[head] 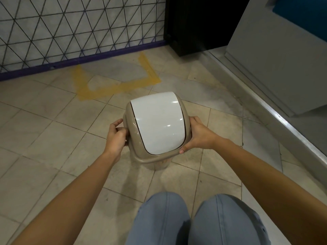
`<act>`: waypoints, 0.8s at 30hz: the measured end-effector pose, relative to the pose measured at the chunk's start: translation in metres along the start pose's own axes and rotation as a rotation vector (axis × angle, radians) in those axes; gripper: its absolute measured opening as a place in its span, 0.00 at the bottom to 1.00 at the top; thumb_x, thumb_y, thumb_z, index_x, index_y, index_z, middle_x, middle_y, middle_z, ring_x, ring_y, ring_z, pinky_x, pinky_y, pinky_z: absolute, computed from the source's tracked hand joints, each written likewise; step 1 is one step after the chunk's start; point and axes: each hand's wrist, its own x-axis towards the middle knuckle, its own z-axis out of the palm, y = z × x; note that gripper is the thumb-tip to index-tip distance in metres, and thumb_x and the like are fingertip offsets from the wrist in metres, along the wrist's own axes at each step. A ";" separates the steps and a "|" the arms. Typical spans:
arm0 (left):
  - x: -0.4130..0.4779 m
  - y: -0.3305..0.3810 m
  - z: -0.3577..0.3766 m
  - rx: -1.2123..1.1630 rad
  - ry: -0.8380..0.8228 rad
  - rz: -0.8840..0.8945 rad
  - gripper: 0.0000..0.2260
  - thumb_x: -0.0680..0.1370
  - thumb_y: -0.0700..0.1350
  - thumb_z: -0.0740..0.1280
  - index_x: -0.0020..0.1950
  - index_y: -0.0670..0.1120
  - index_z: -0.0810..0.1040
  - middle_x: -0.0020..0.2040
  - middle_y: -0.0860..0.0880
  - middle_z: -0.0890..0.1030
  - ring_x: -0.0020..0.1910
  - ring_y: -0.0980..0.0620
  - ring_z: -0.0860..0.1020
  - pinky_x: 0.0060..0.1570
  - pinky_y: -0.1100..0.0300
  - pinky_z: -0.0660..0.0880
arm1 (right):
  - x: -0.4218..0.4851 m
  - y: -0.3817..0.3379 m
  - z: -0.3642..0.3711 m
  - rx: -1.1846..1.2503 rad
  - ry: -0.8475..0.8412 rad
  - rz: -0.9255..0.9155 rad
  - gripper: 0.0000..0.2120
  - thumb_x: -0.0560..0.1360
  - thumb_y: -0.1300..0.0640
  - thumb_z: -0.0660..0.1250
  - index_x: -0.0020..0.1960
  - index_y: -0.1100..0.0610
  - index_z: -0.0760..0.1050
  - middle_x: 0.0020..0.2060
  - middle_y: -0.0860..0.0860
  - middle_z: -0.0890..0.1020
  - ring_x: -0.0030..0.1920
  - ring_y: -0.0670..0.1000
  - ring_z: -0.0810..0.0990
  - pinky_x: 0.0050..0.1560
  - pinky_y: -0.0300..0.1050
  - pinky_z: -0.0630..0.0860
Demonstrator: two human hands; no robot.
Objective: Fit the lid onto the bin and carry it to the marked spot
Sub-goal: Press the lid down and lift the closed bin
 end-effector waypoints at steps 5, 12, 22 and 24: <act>-0.010 -0.003 -0.002 -0.049 -0.022 0.062 0.27 0.72 0.35 0.60 0.70 0.49 0.63 0.52 0.43 0.74 0.44 0.49 0.74 0.41 0.55 0.73 | 0.002 -0.001 0.004 0.032 0.043 -0.028 0.65 0.47 0.48 0.84 0.74 0.48 0.49 0.68 0.50 0.60 0.70 0.51 0.60 0.71 0.50 0.62; -0.022 -0.002 -0.010 0.040 -0.124 0.206 0.33 0.64 0.44 0.64 0.70 0.51 0.64 0.63 0.50 0.71 0.49 0.56 0.74 0.44 0.62 0.72 | 0.010 -0.007 0.007 0.065 0.082 -0.053 0.64 0.48 0.49 0.84 0.74 0.47 0.49 0.69 0.51 0.61 0.70 0.51 0.60 0.68 0.47 0.61; -0.021 -0.004 -0.009 0.476 -0.092 0.520 0.51 0.60 0.54 0.79 0.76 0.53 0.53 0.68 0.57 0.62 0.70 0.57 0.61 0.68 0.56 0.63 | 0.033 -0.027 0.009 0.101 0.197 -0.136 0.65 0.48 0.53 0.84 0.75 0.48 0.49 0.68 0.50 0.64 0.69 0.50 0.61 0.68 0.44 0.60; -0.021 -0.001 -0.006 0.484 -0.067 0.532 0.53 0.61 0.53 0.79 0.77 0.53 0.50 0.70 0.57 0.61 0.71 0.57 0.61 0.68 0.56 0.63 | 0.039 -0.029 0.007 0.101 0.201 -0.141 0.65 0.48 0.55 0.84 0.75 0.50 0.48 0.70 0.50 0.63 0.71 0.50 0.60 0.70 0.46 0.60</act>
